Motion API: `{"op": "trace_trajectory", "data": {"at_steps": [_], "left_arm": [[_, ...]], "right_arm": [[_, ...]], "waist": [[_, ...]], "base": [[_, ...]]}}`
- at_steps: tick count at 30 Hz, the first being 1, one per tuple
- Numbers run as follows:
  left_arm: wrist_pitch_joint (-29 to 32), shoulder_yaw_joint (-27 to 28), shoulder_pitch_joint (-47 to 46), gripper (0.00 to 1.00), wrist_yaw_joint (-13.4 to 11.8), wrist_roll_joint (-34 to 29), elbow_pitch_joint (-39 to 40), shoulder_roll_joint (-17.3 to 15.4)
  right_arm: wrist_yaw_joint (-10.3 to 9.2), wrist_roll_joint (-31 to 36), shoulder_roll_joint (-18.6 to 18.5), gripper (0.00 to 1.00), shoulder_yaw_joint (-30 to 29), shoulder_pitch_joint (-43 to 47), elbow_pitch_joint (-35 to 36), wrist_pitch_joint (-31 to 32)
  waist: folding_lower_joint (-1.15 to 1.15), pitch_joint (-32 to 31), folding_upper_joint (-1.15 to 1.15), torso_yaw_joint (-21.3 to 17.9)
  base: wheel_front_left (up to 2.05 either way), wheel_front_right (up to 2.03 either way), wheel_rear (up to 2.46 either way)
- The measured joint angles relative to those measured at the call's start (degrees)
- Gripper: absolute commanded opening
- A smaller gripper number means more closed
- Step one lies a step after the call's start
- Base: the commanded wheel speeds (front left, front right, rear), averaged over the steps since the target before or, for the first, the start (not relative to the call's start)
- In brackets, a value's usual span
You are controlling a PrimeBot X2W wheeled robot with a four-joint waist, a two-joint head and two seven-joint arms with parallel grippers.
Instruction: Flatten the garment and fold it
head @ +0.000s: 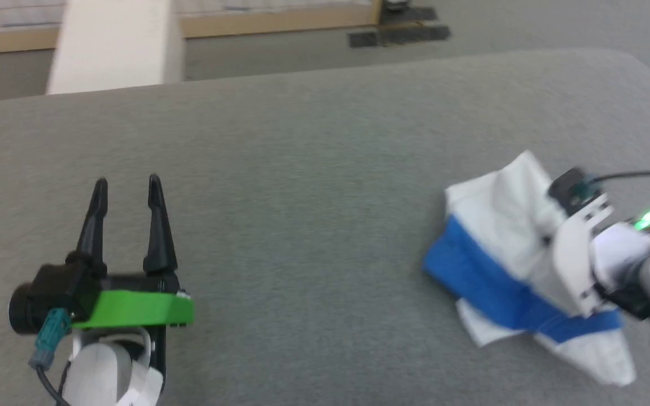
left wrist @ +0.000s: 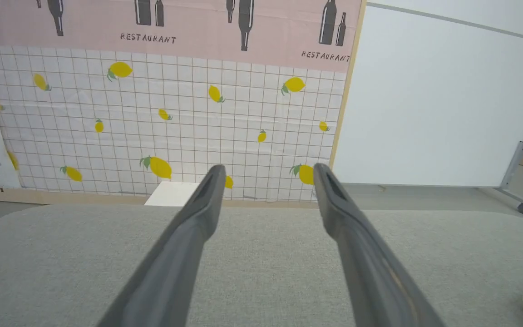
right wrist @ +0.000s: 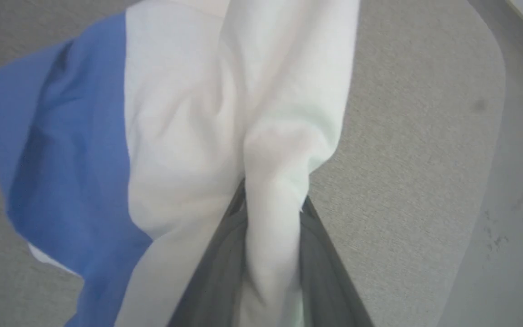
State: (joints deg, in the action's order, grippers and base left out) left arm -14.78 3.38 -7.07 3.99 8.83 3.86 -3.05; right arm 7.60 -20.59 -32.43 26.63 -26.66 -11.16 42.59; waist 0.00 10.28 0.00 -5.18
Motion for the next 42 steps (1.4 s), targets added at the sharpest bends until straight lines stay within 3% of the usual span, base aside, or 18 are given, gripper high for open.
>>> {"op": "trace_trajectory", "data": {"at_steps": [8, 18, 19, 20, 24, 28, 35, 42], "left_arm": [[0.0, -0.4, -3.9, 1.0, 0.5, -1.9, 1.5, -1.9], [2.4, -0.1, -6.6, 1.0, 0.5, -3.6, 5.2, -5.0], [2.7, 0.1, -6.6, 1.0, 0.5, -3.6, 5.6, -5.3], [2.8, 0.3, -6.6, 1.0, 0.4, -3.6, 5.9, -5.5], [3.7, 1.2, -6.5, 1.0, -0.1, -3.6, 7.7, -6.4], [3.8, 1.3, -6.4, 1.0, -0.5, -3.5, 7.5, -6.4], [2.0, 3.1, -4.4, 1.0, -2.0, -2.1, 5.0, -5.6], [0.8, 5.9, -2.4, 1.0, -4.2, 0.8, 2.7, -3.7]], "right_arm": [[-0.01, 1.1, -7.2, 0.0, -3.6, -7.4, -8.4, -4.4], [0.0, 4.5, -8.4, 0.0, -11.0, -13.7, -19.0, -12.3], [0.0, 4.8, -8.3, 0.18, -11.4, -14.5, -20.0, -13.4], [0.0, 5.2, -8.3, 1.0, -11.7, -15.2, -20.7, -14.0], [0.0, 7.7, -7.8, 1.0, -15.6, -20.3, -26.1, -19.5], [0.0, 7.0, -7.6, 1.0, -17.3, -22.1, -27.7, -24.3], [0.0, 0.5, -6.7, 1.0, -18.6, -25.6, -22.8, -35.2], [-0.01, -4.3, 2.4, 1.0, -18.4, -25.5, -13.8, -40.4]], "waist": [[0.0, 7.1, 0.0, -6.1], [0.01, 18.3, 0.0, -8.1], [0.01, 19.3, 0.0, -8.2], [0.01, 20.1, 0.0, -8.2], [0.01, 23.9, 0.0, -8.8], [0.0, 23.8, 0.0, -9.4], [0.0, 19.4, 0.0, -9.9], [0.0, 12.5, 0.0, -9.8]], "base": [[0.0, 0.0, 0.0], [0.0, 0.0, 0.0], [0.0, 0.0, 0.0], [0.0, 0.0, 0.0], [0.0, 0.0, 0.0], [0.0, 0.0, 0.0], [0.0, 0.0, 0.0], [0.0, 0.0, 0.0]]}}
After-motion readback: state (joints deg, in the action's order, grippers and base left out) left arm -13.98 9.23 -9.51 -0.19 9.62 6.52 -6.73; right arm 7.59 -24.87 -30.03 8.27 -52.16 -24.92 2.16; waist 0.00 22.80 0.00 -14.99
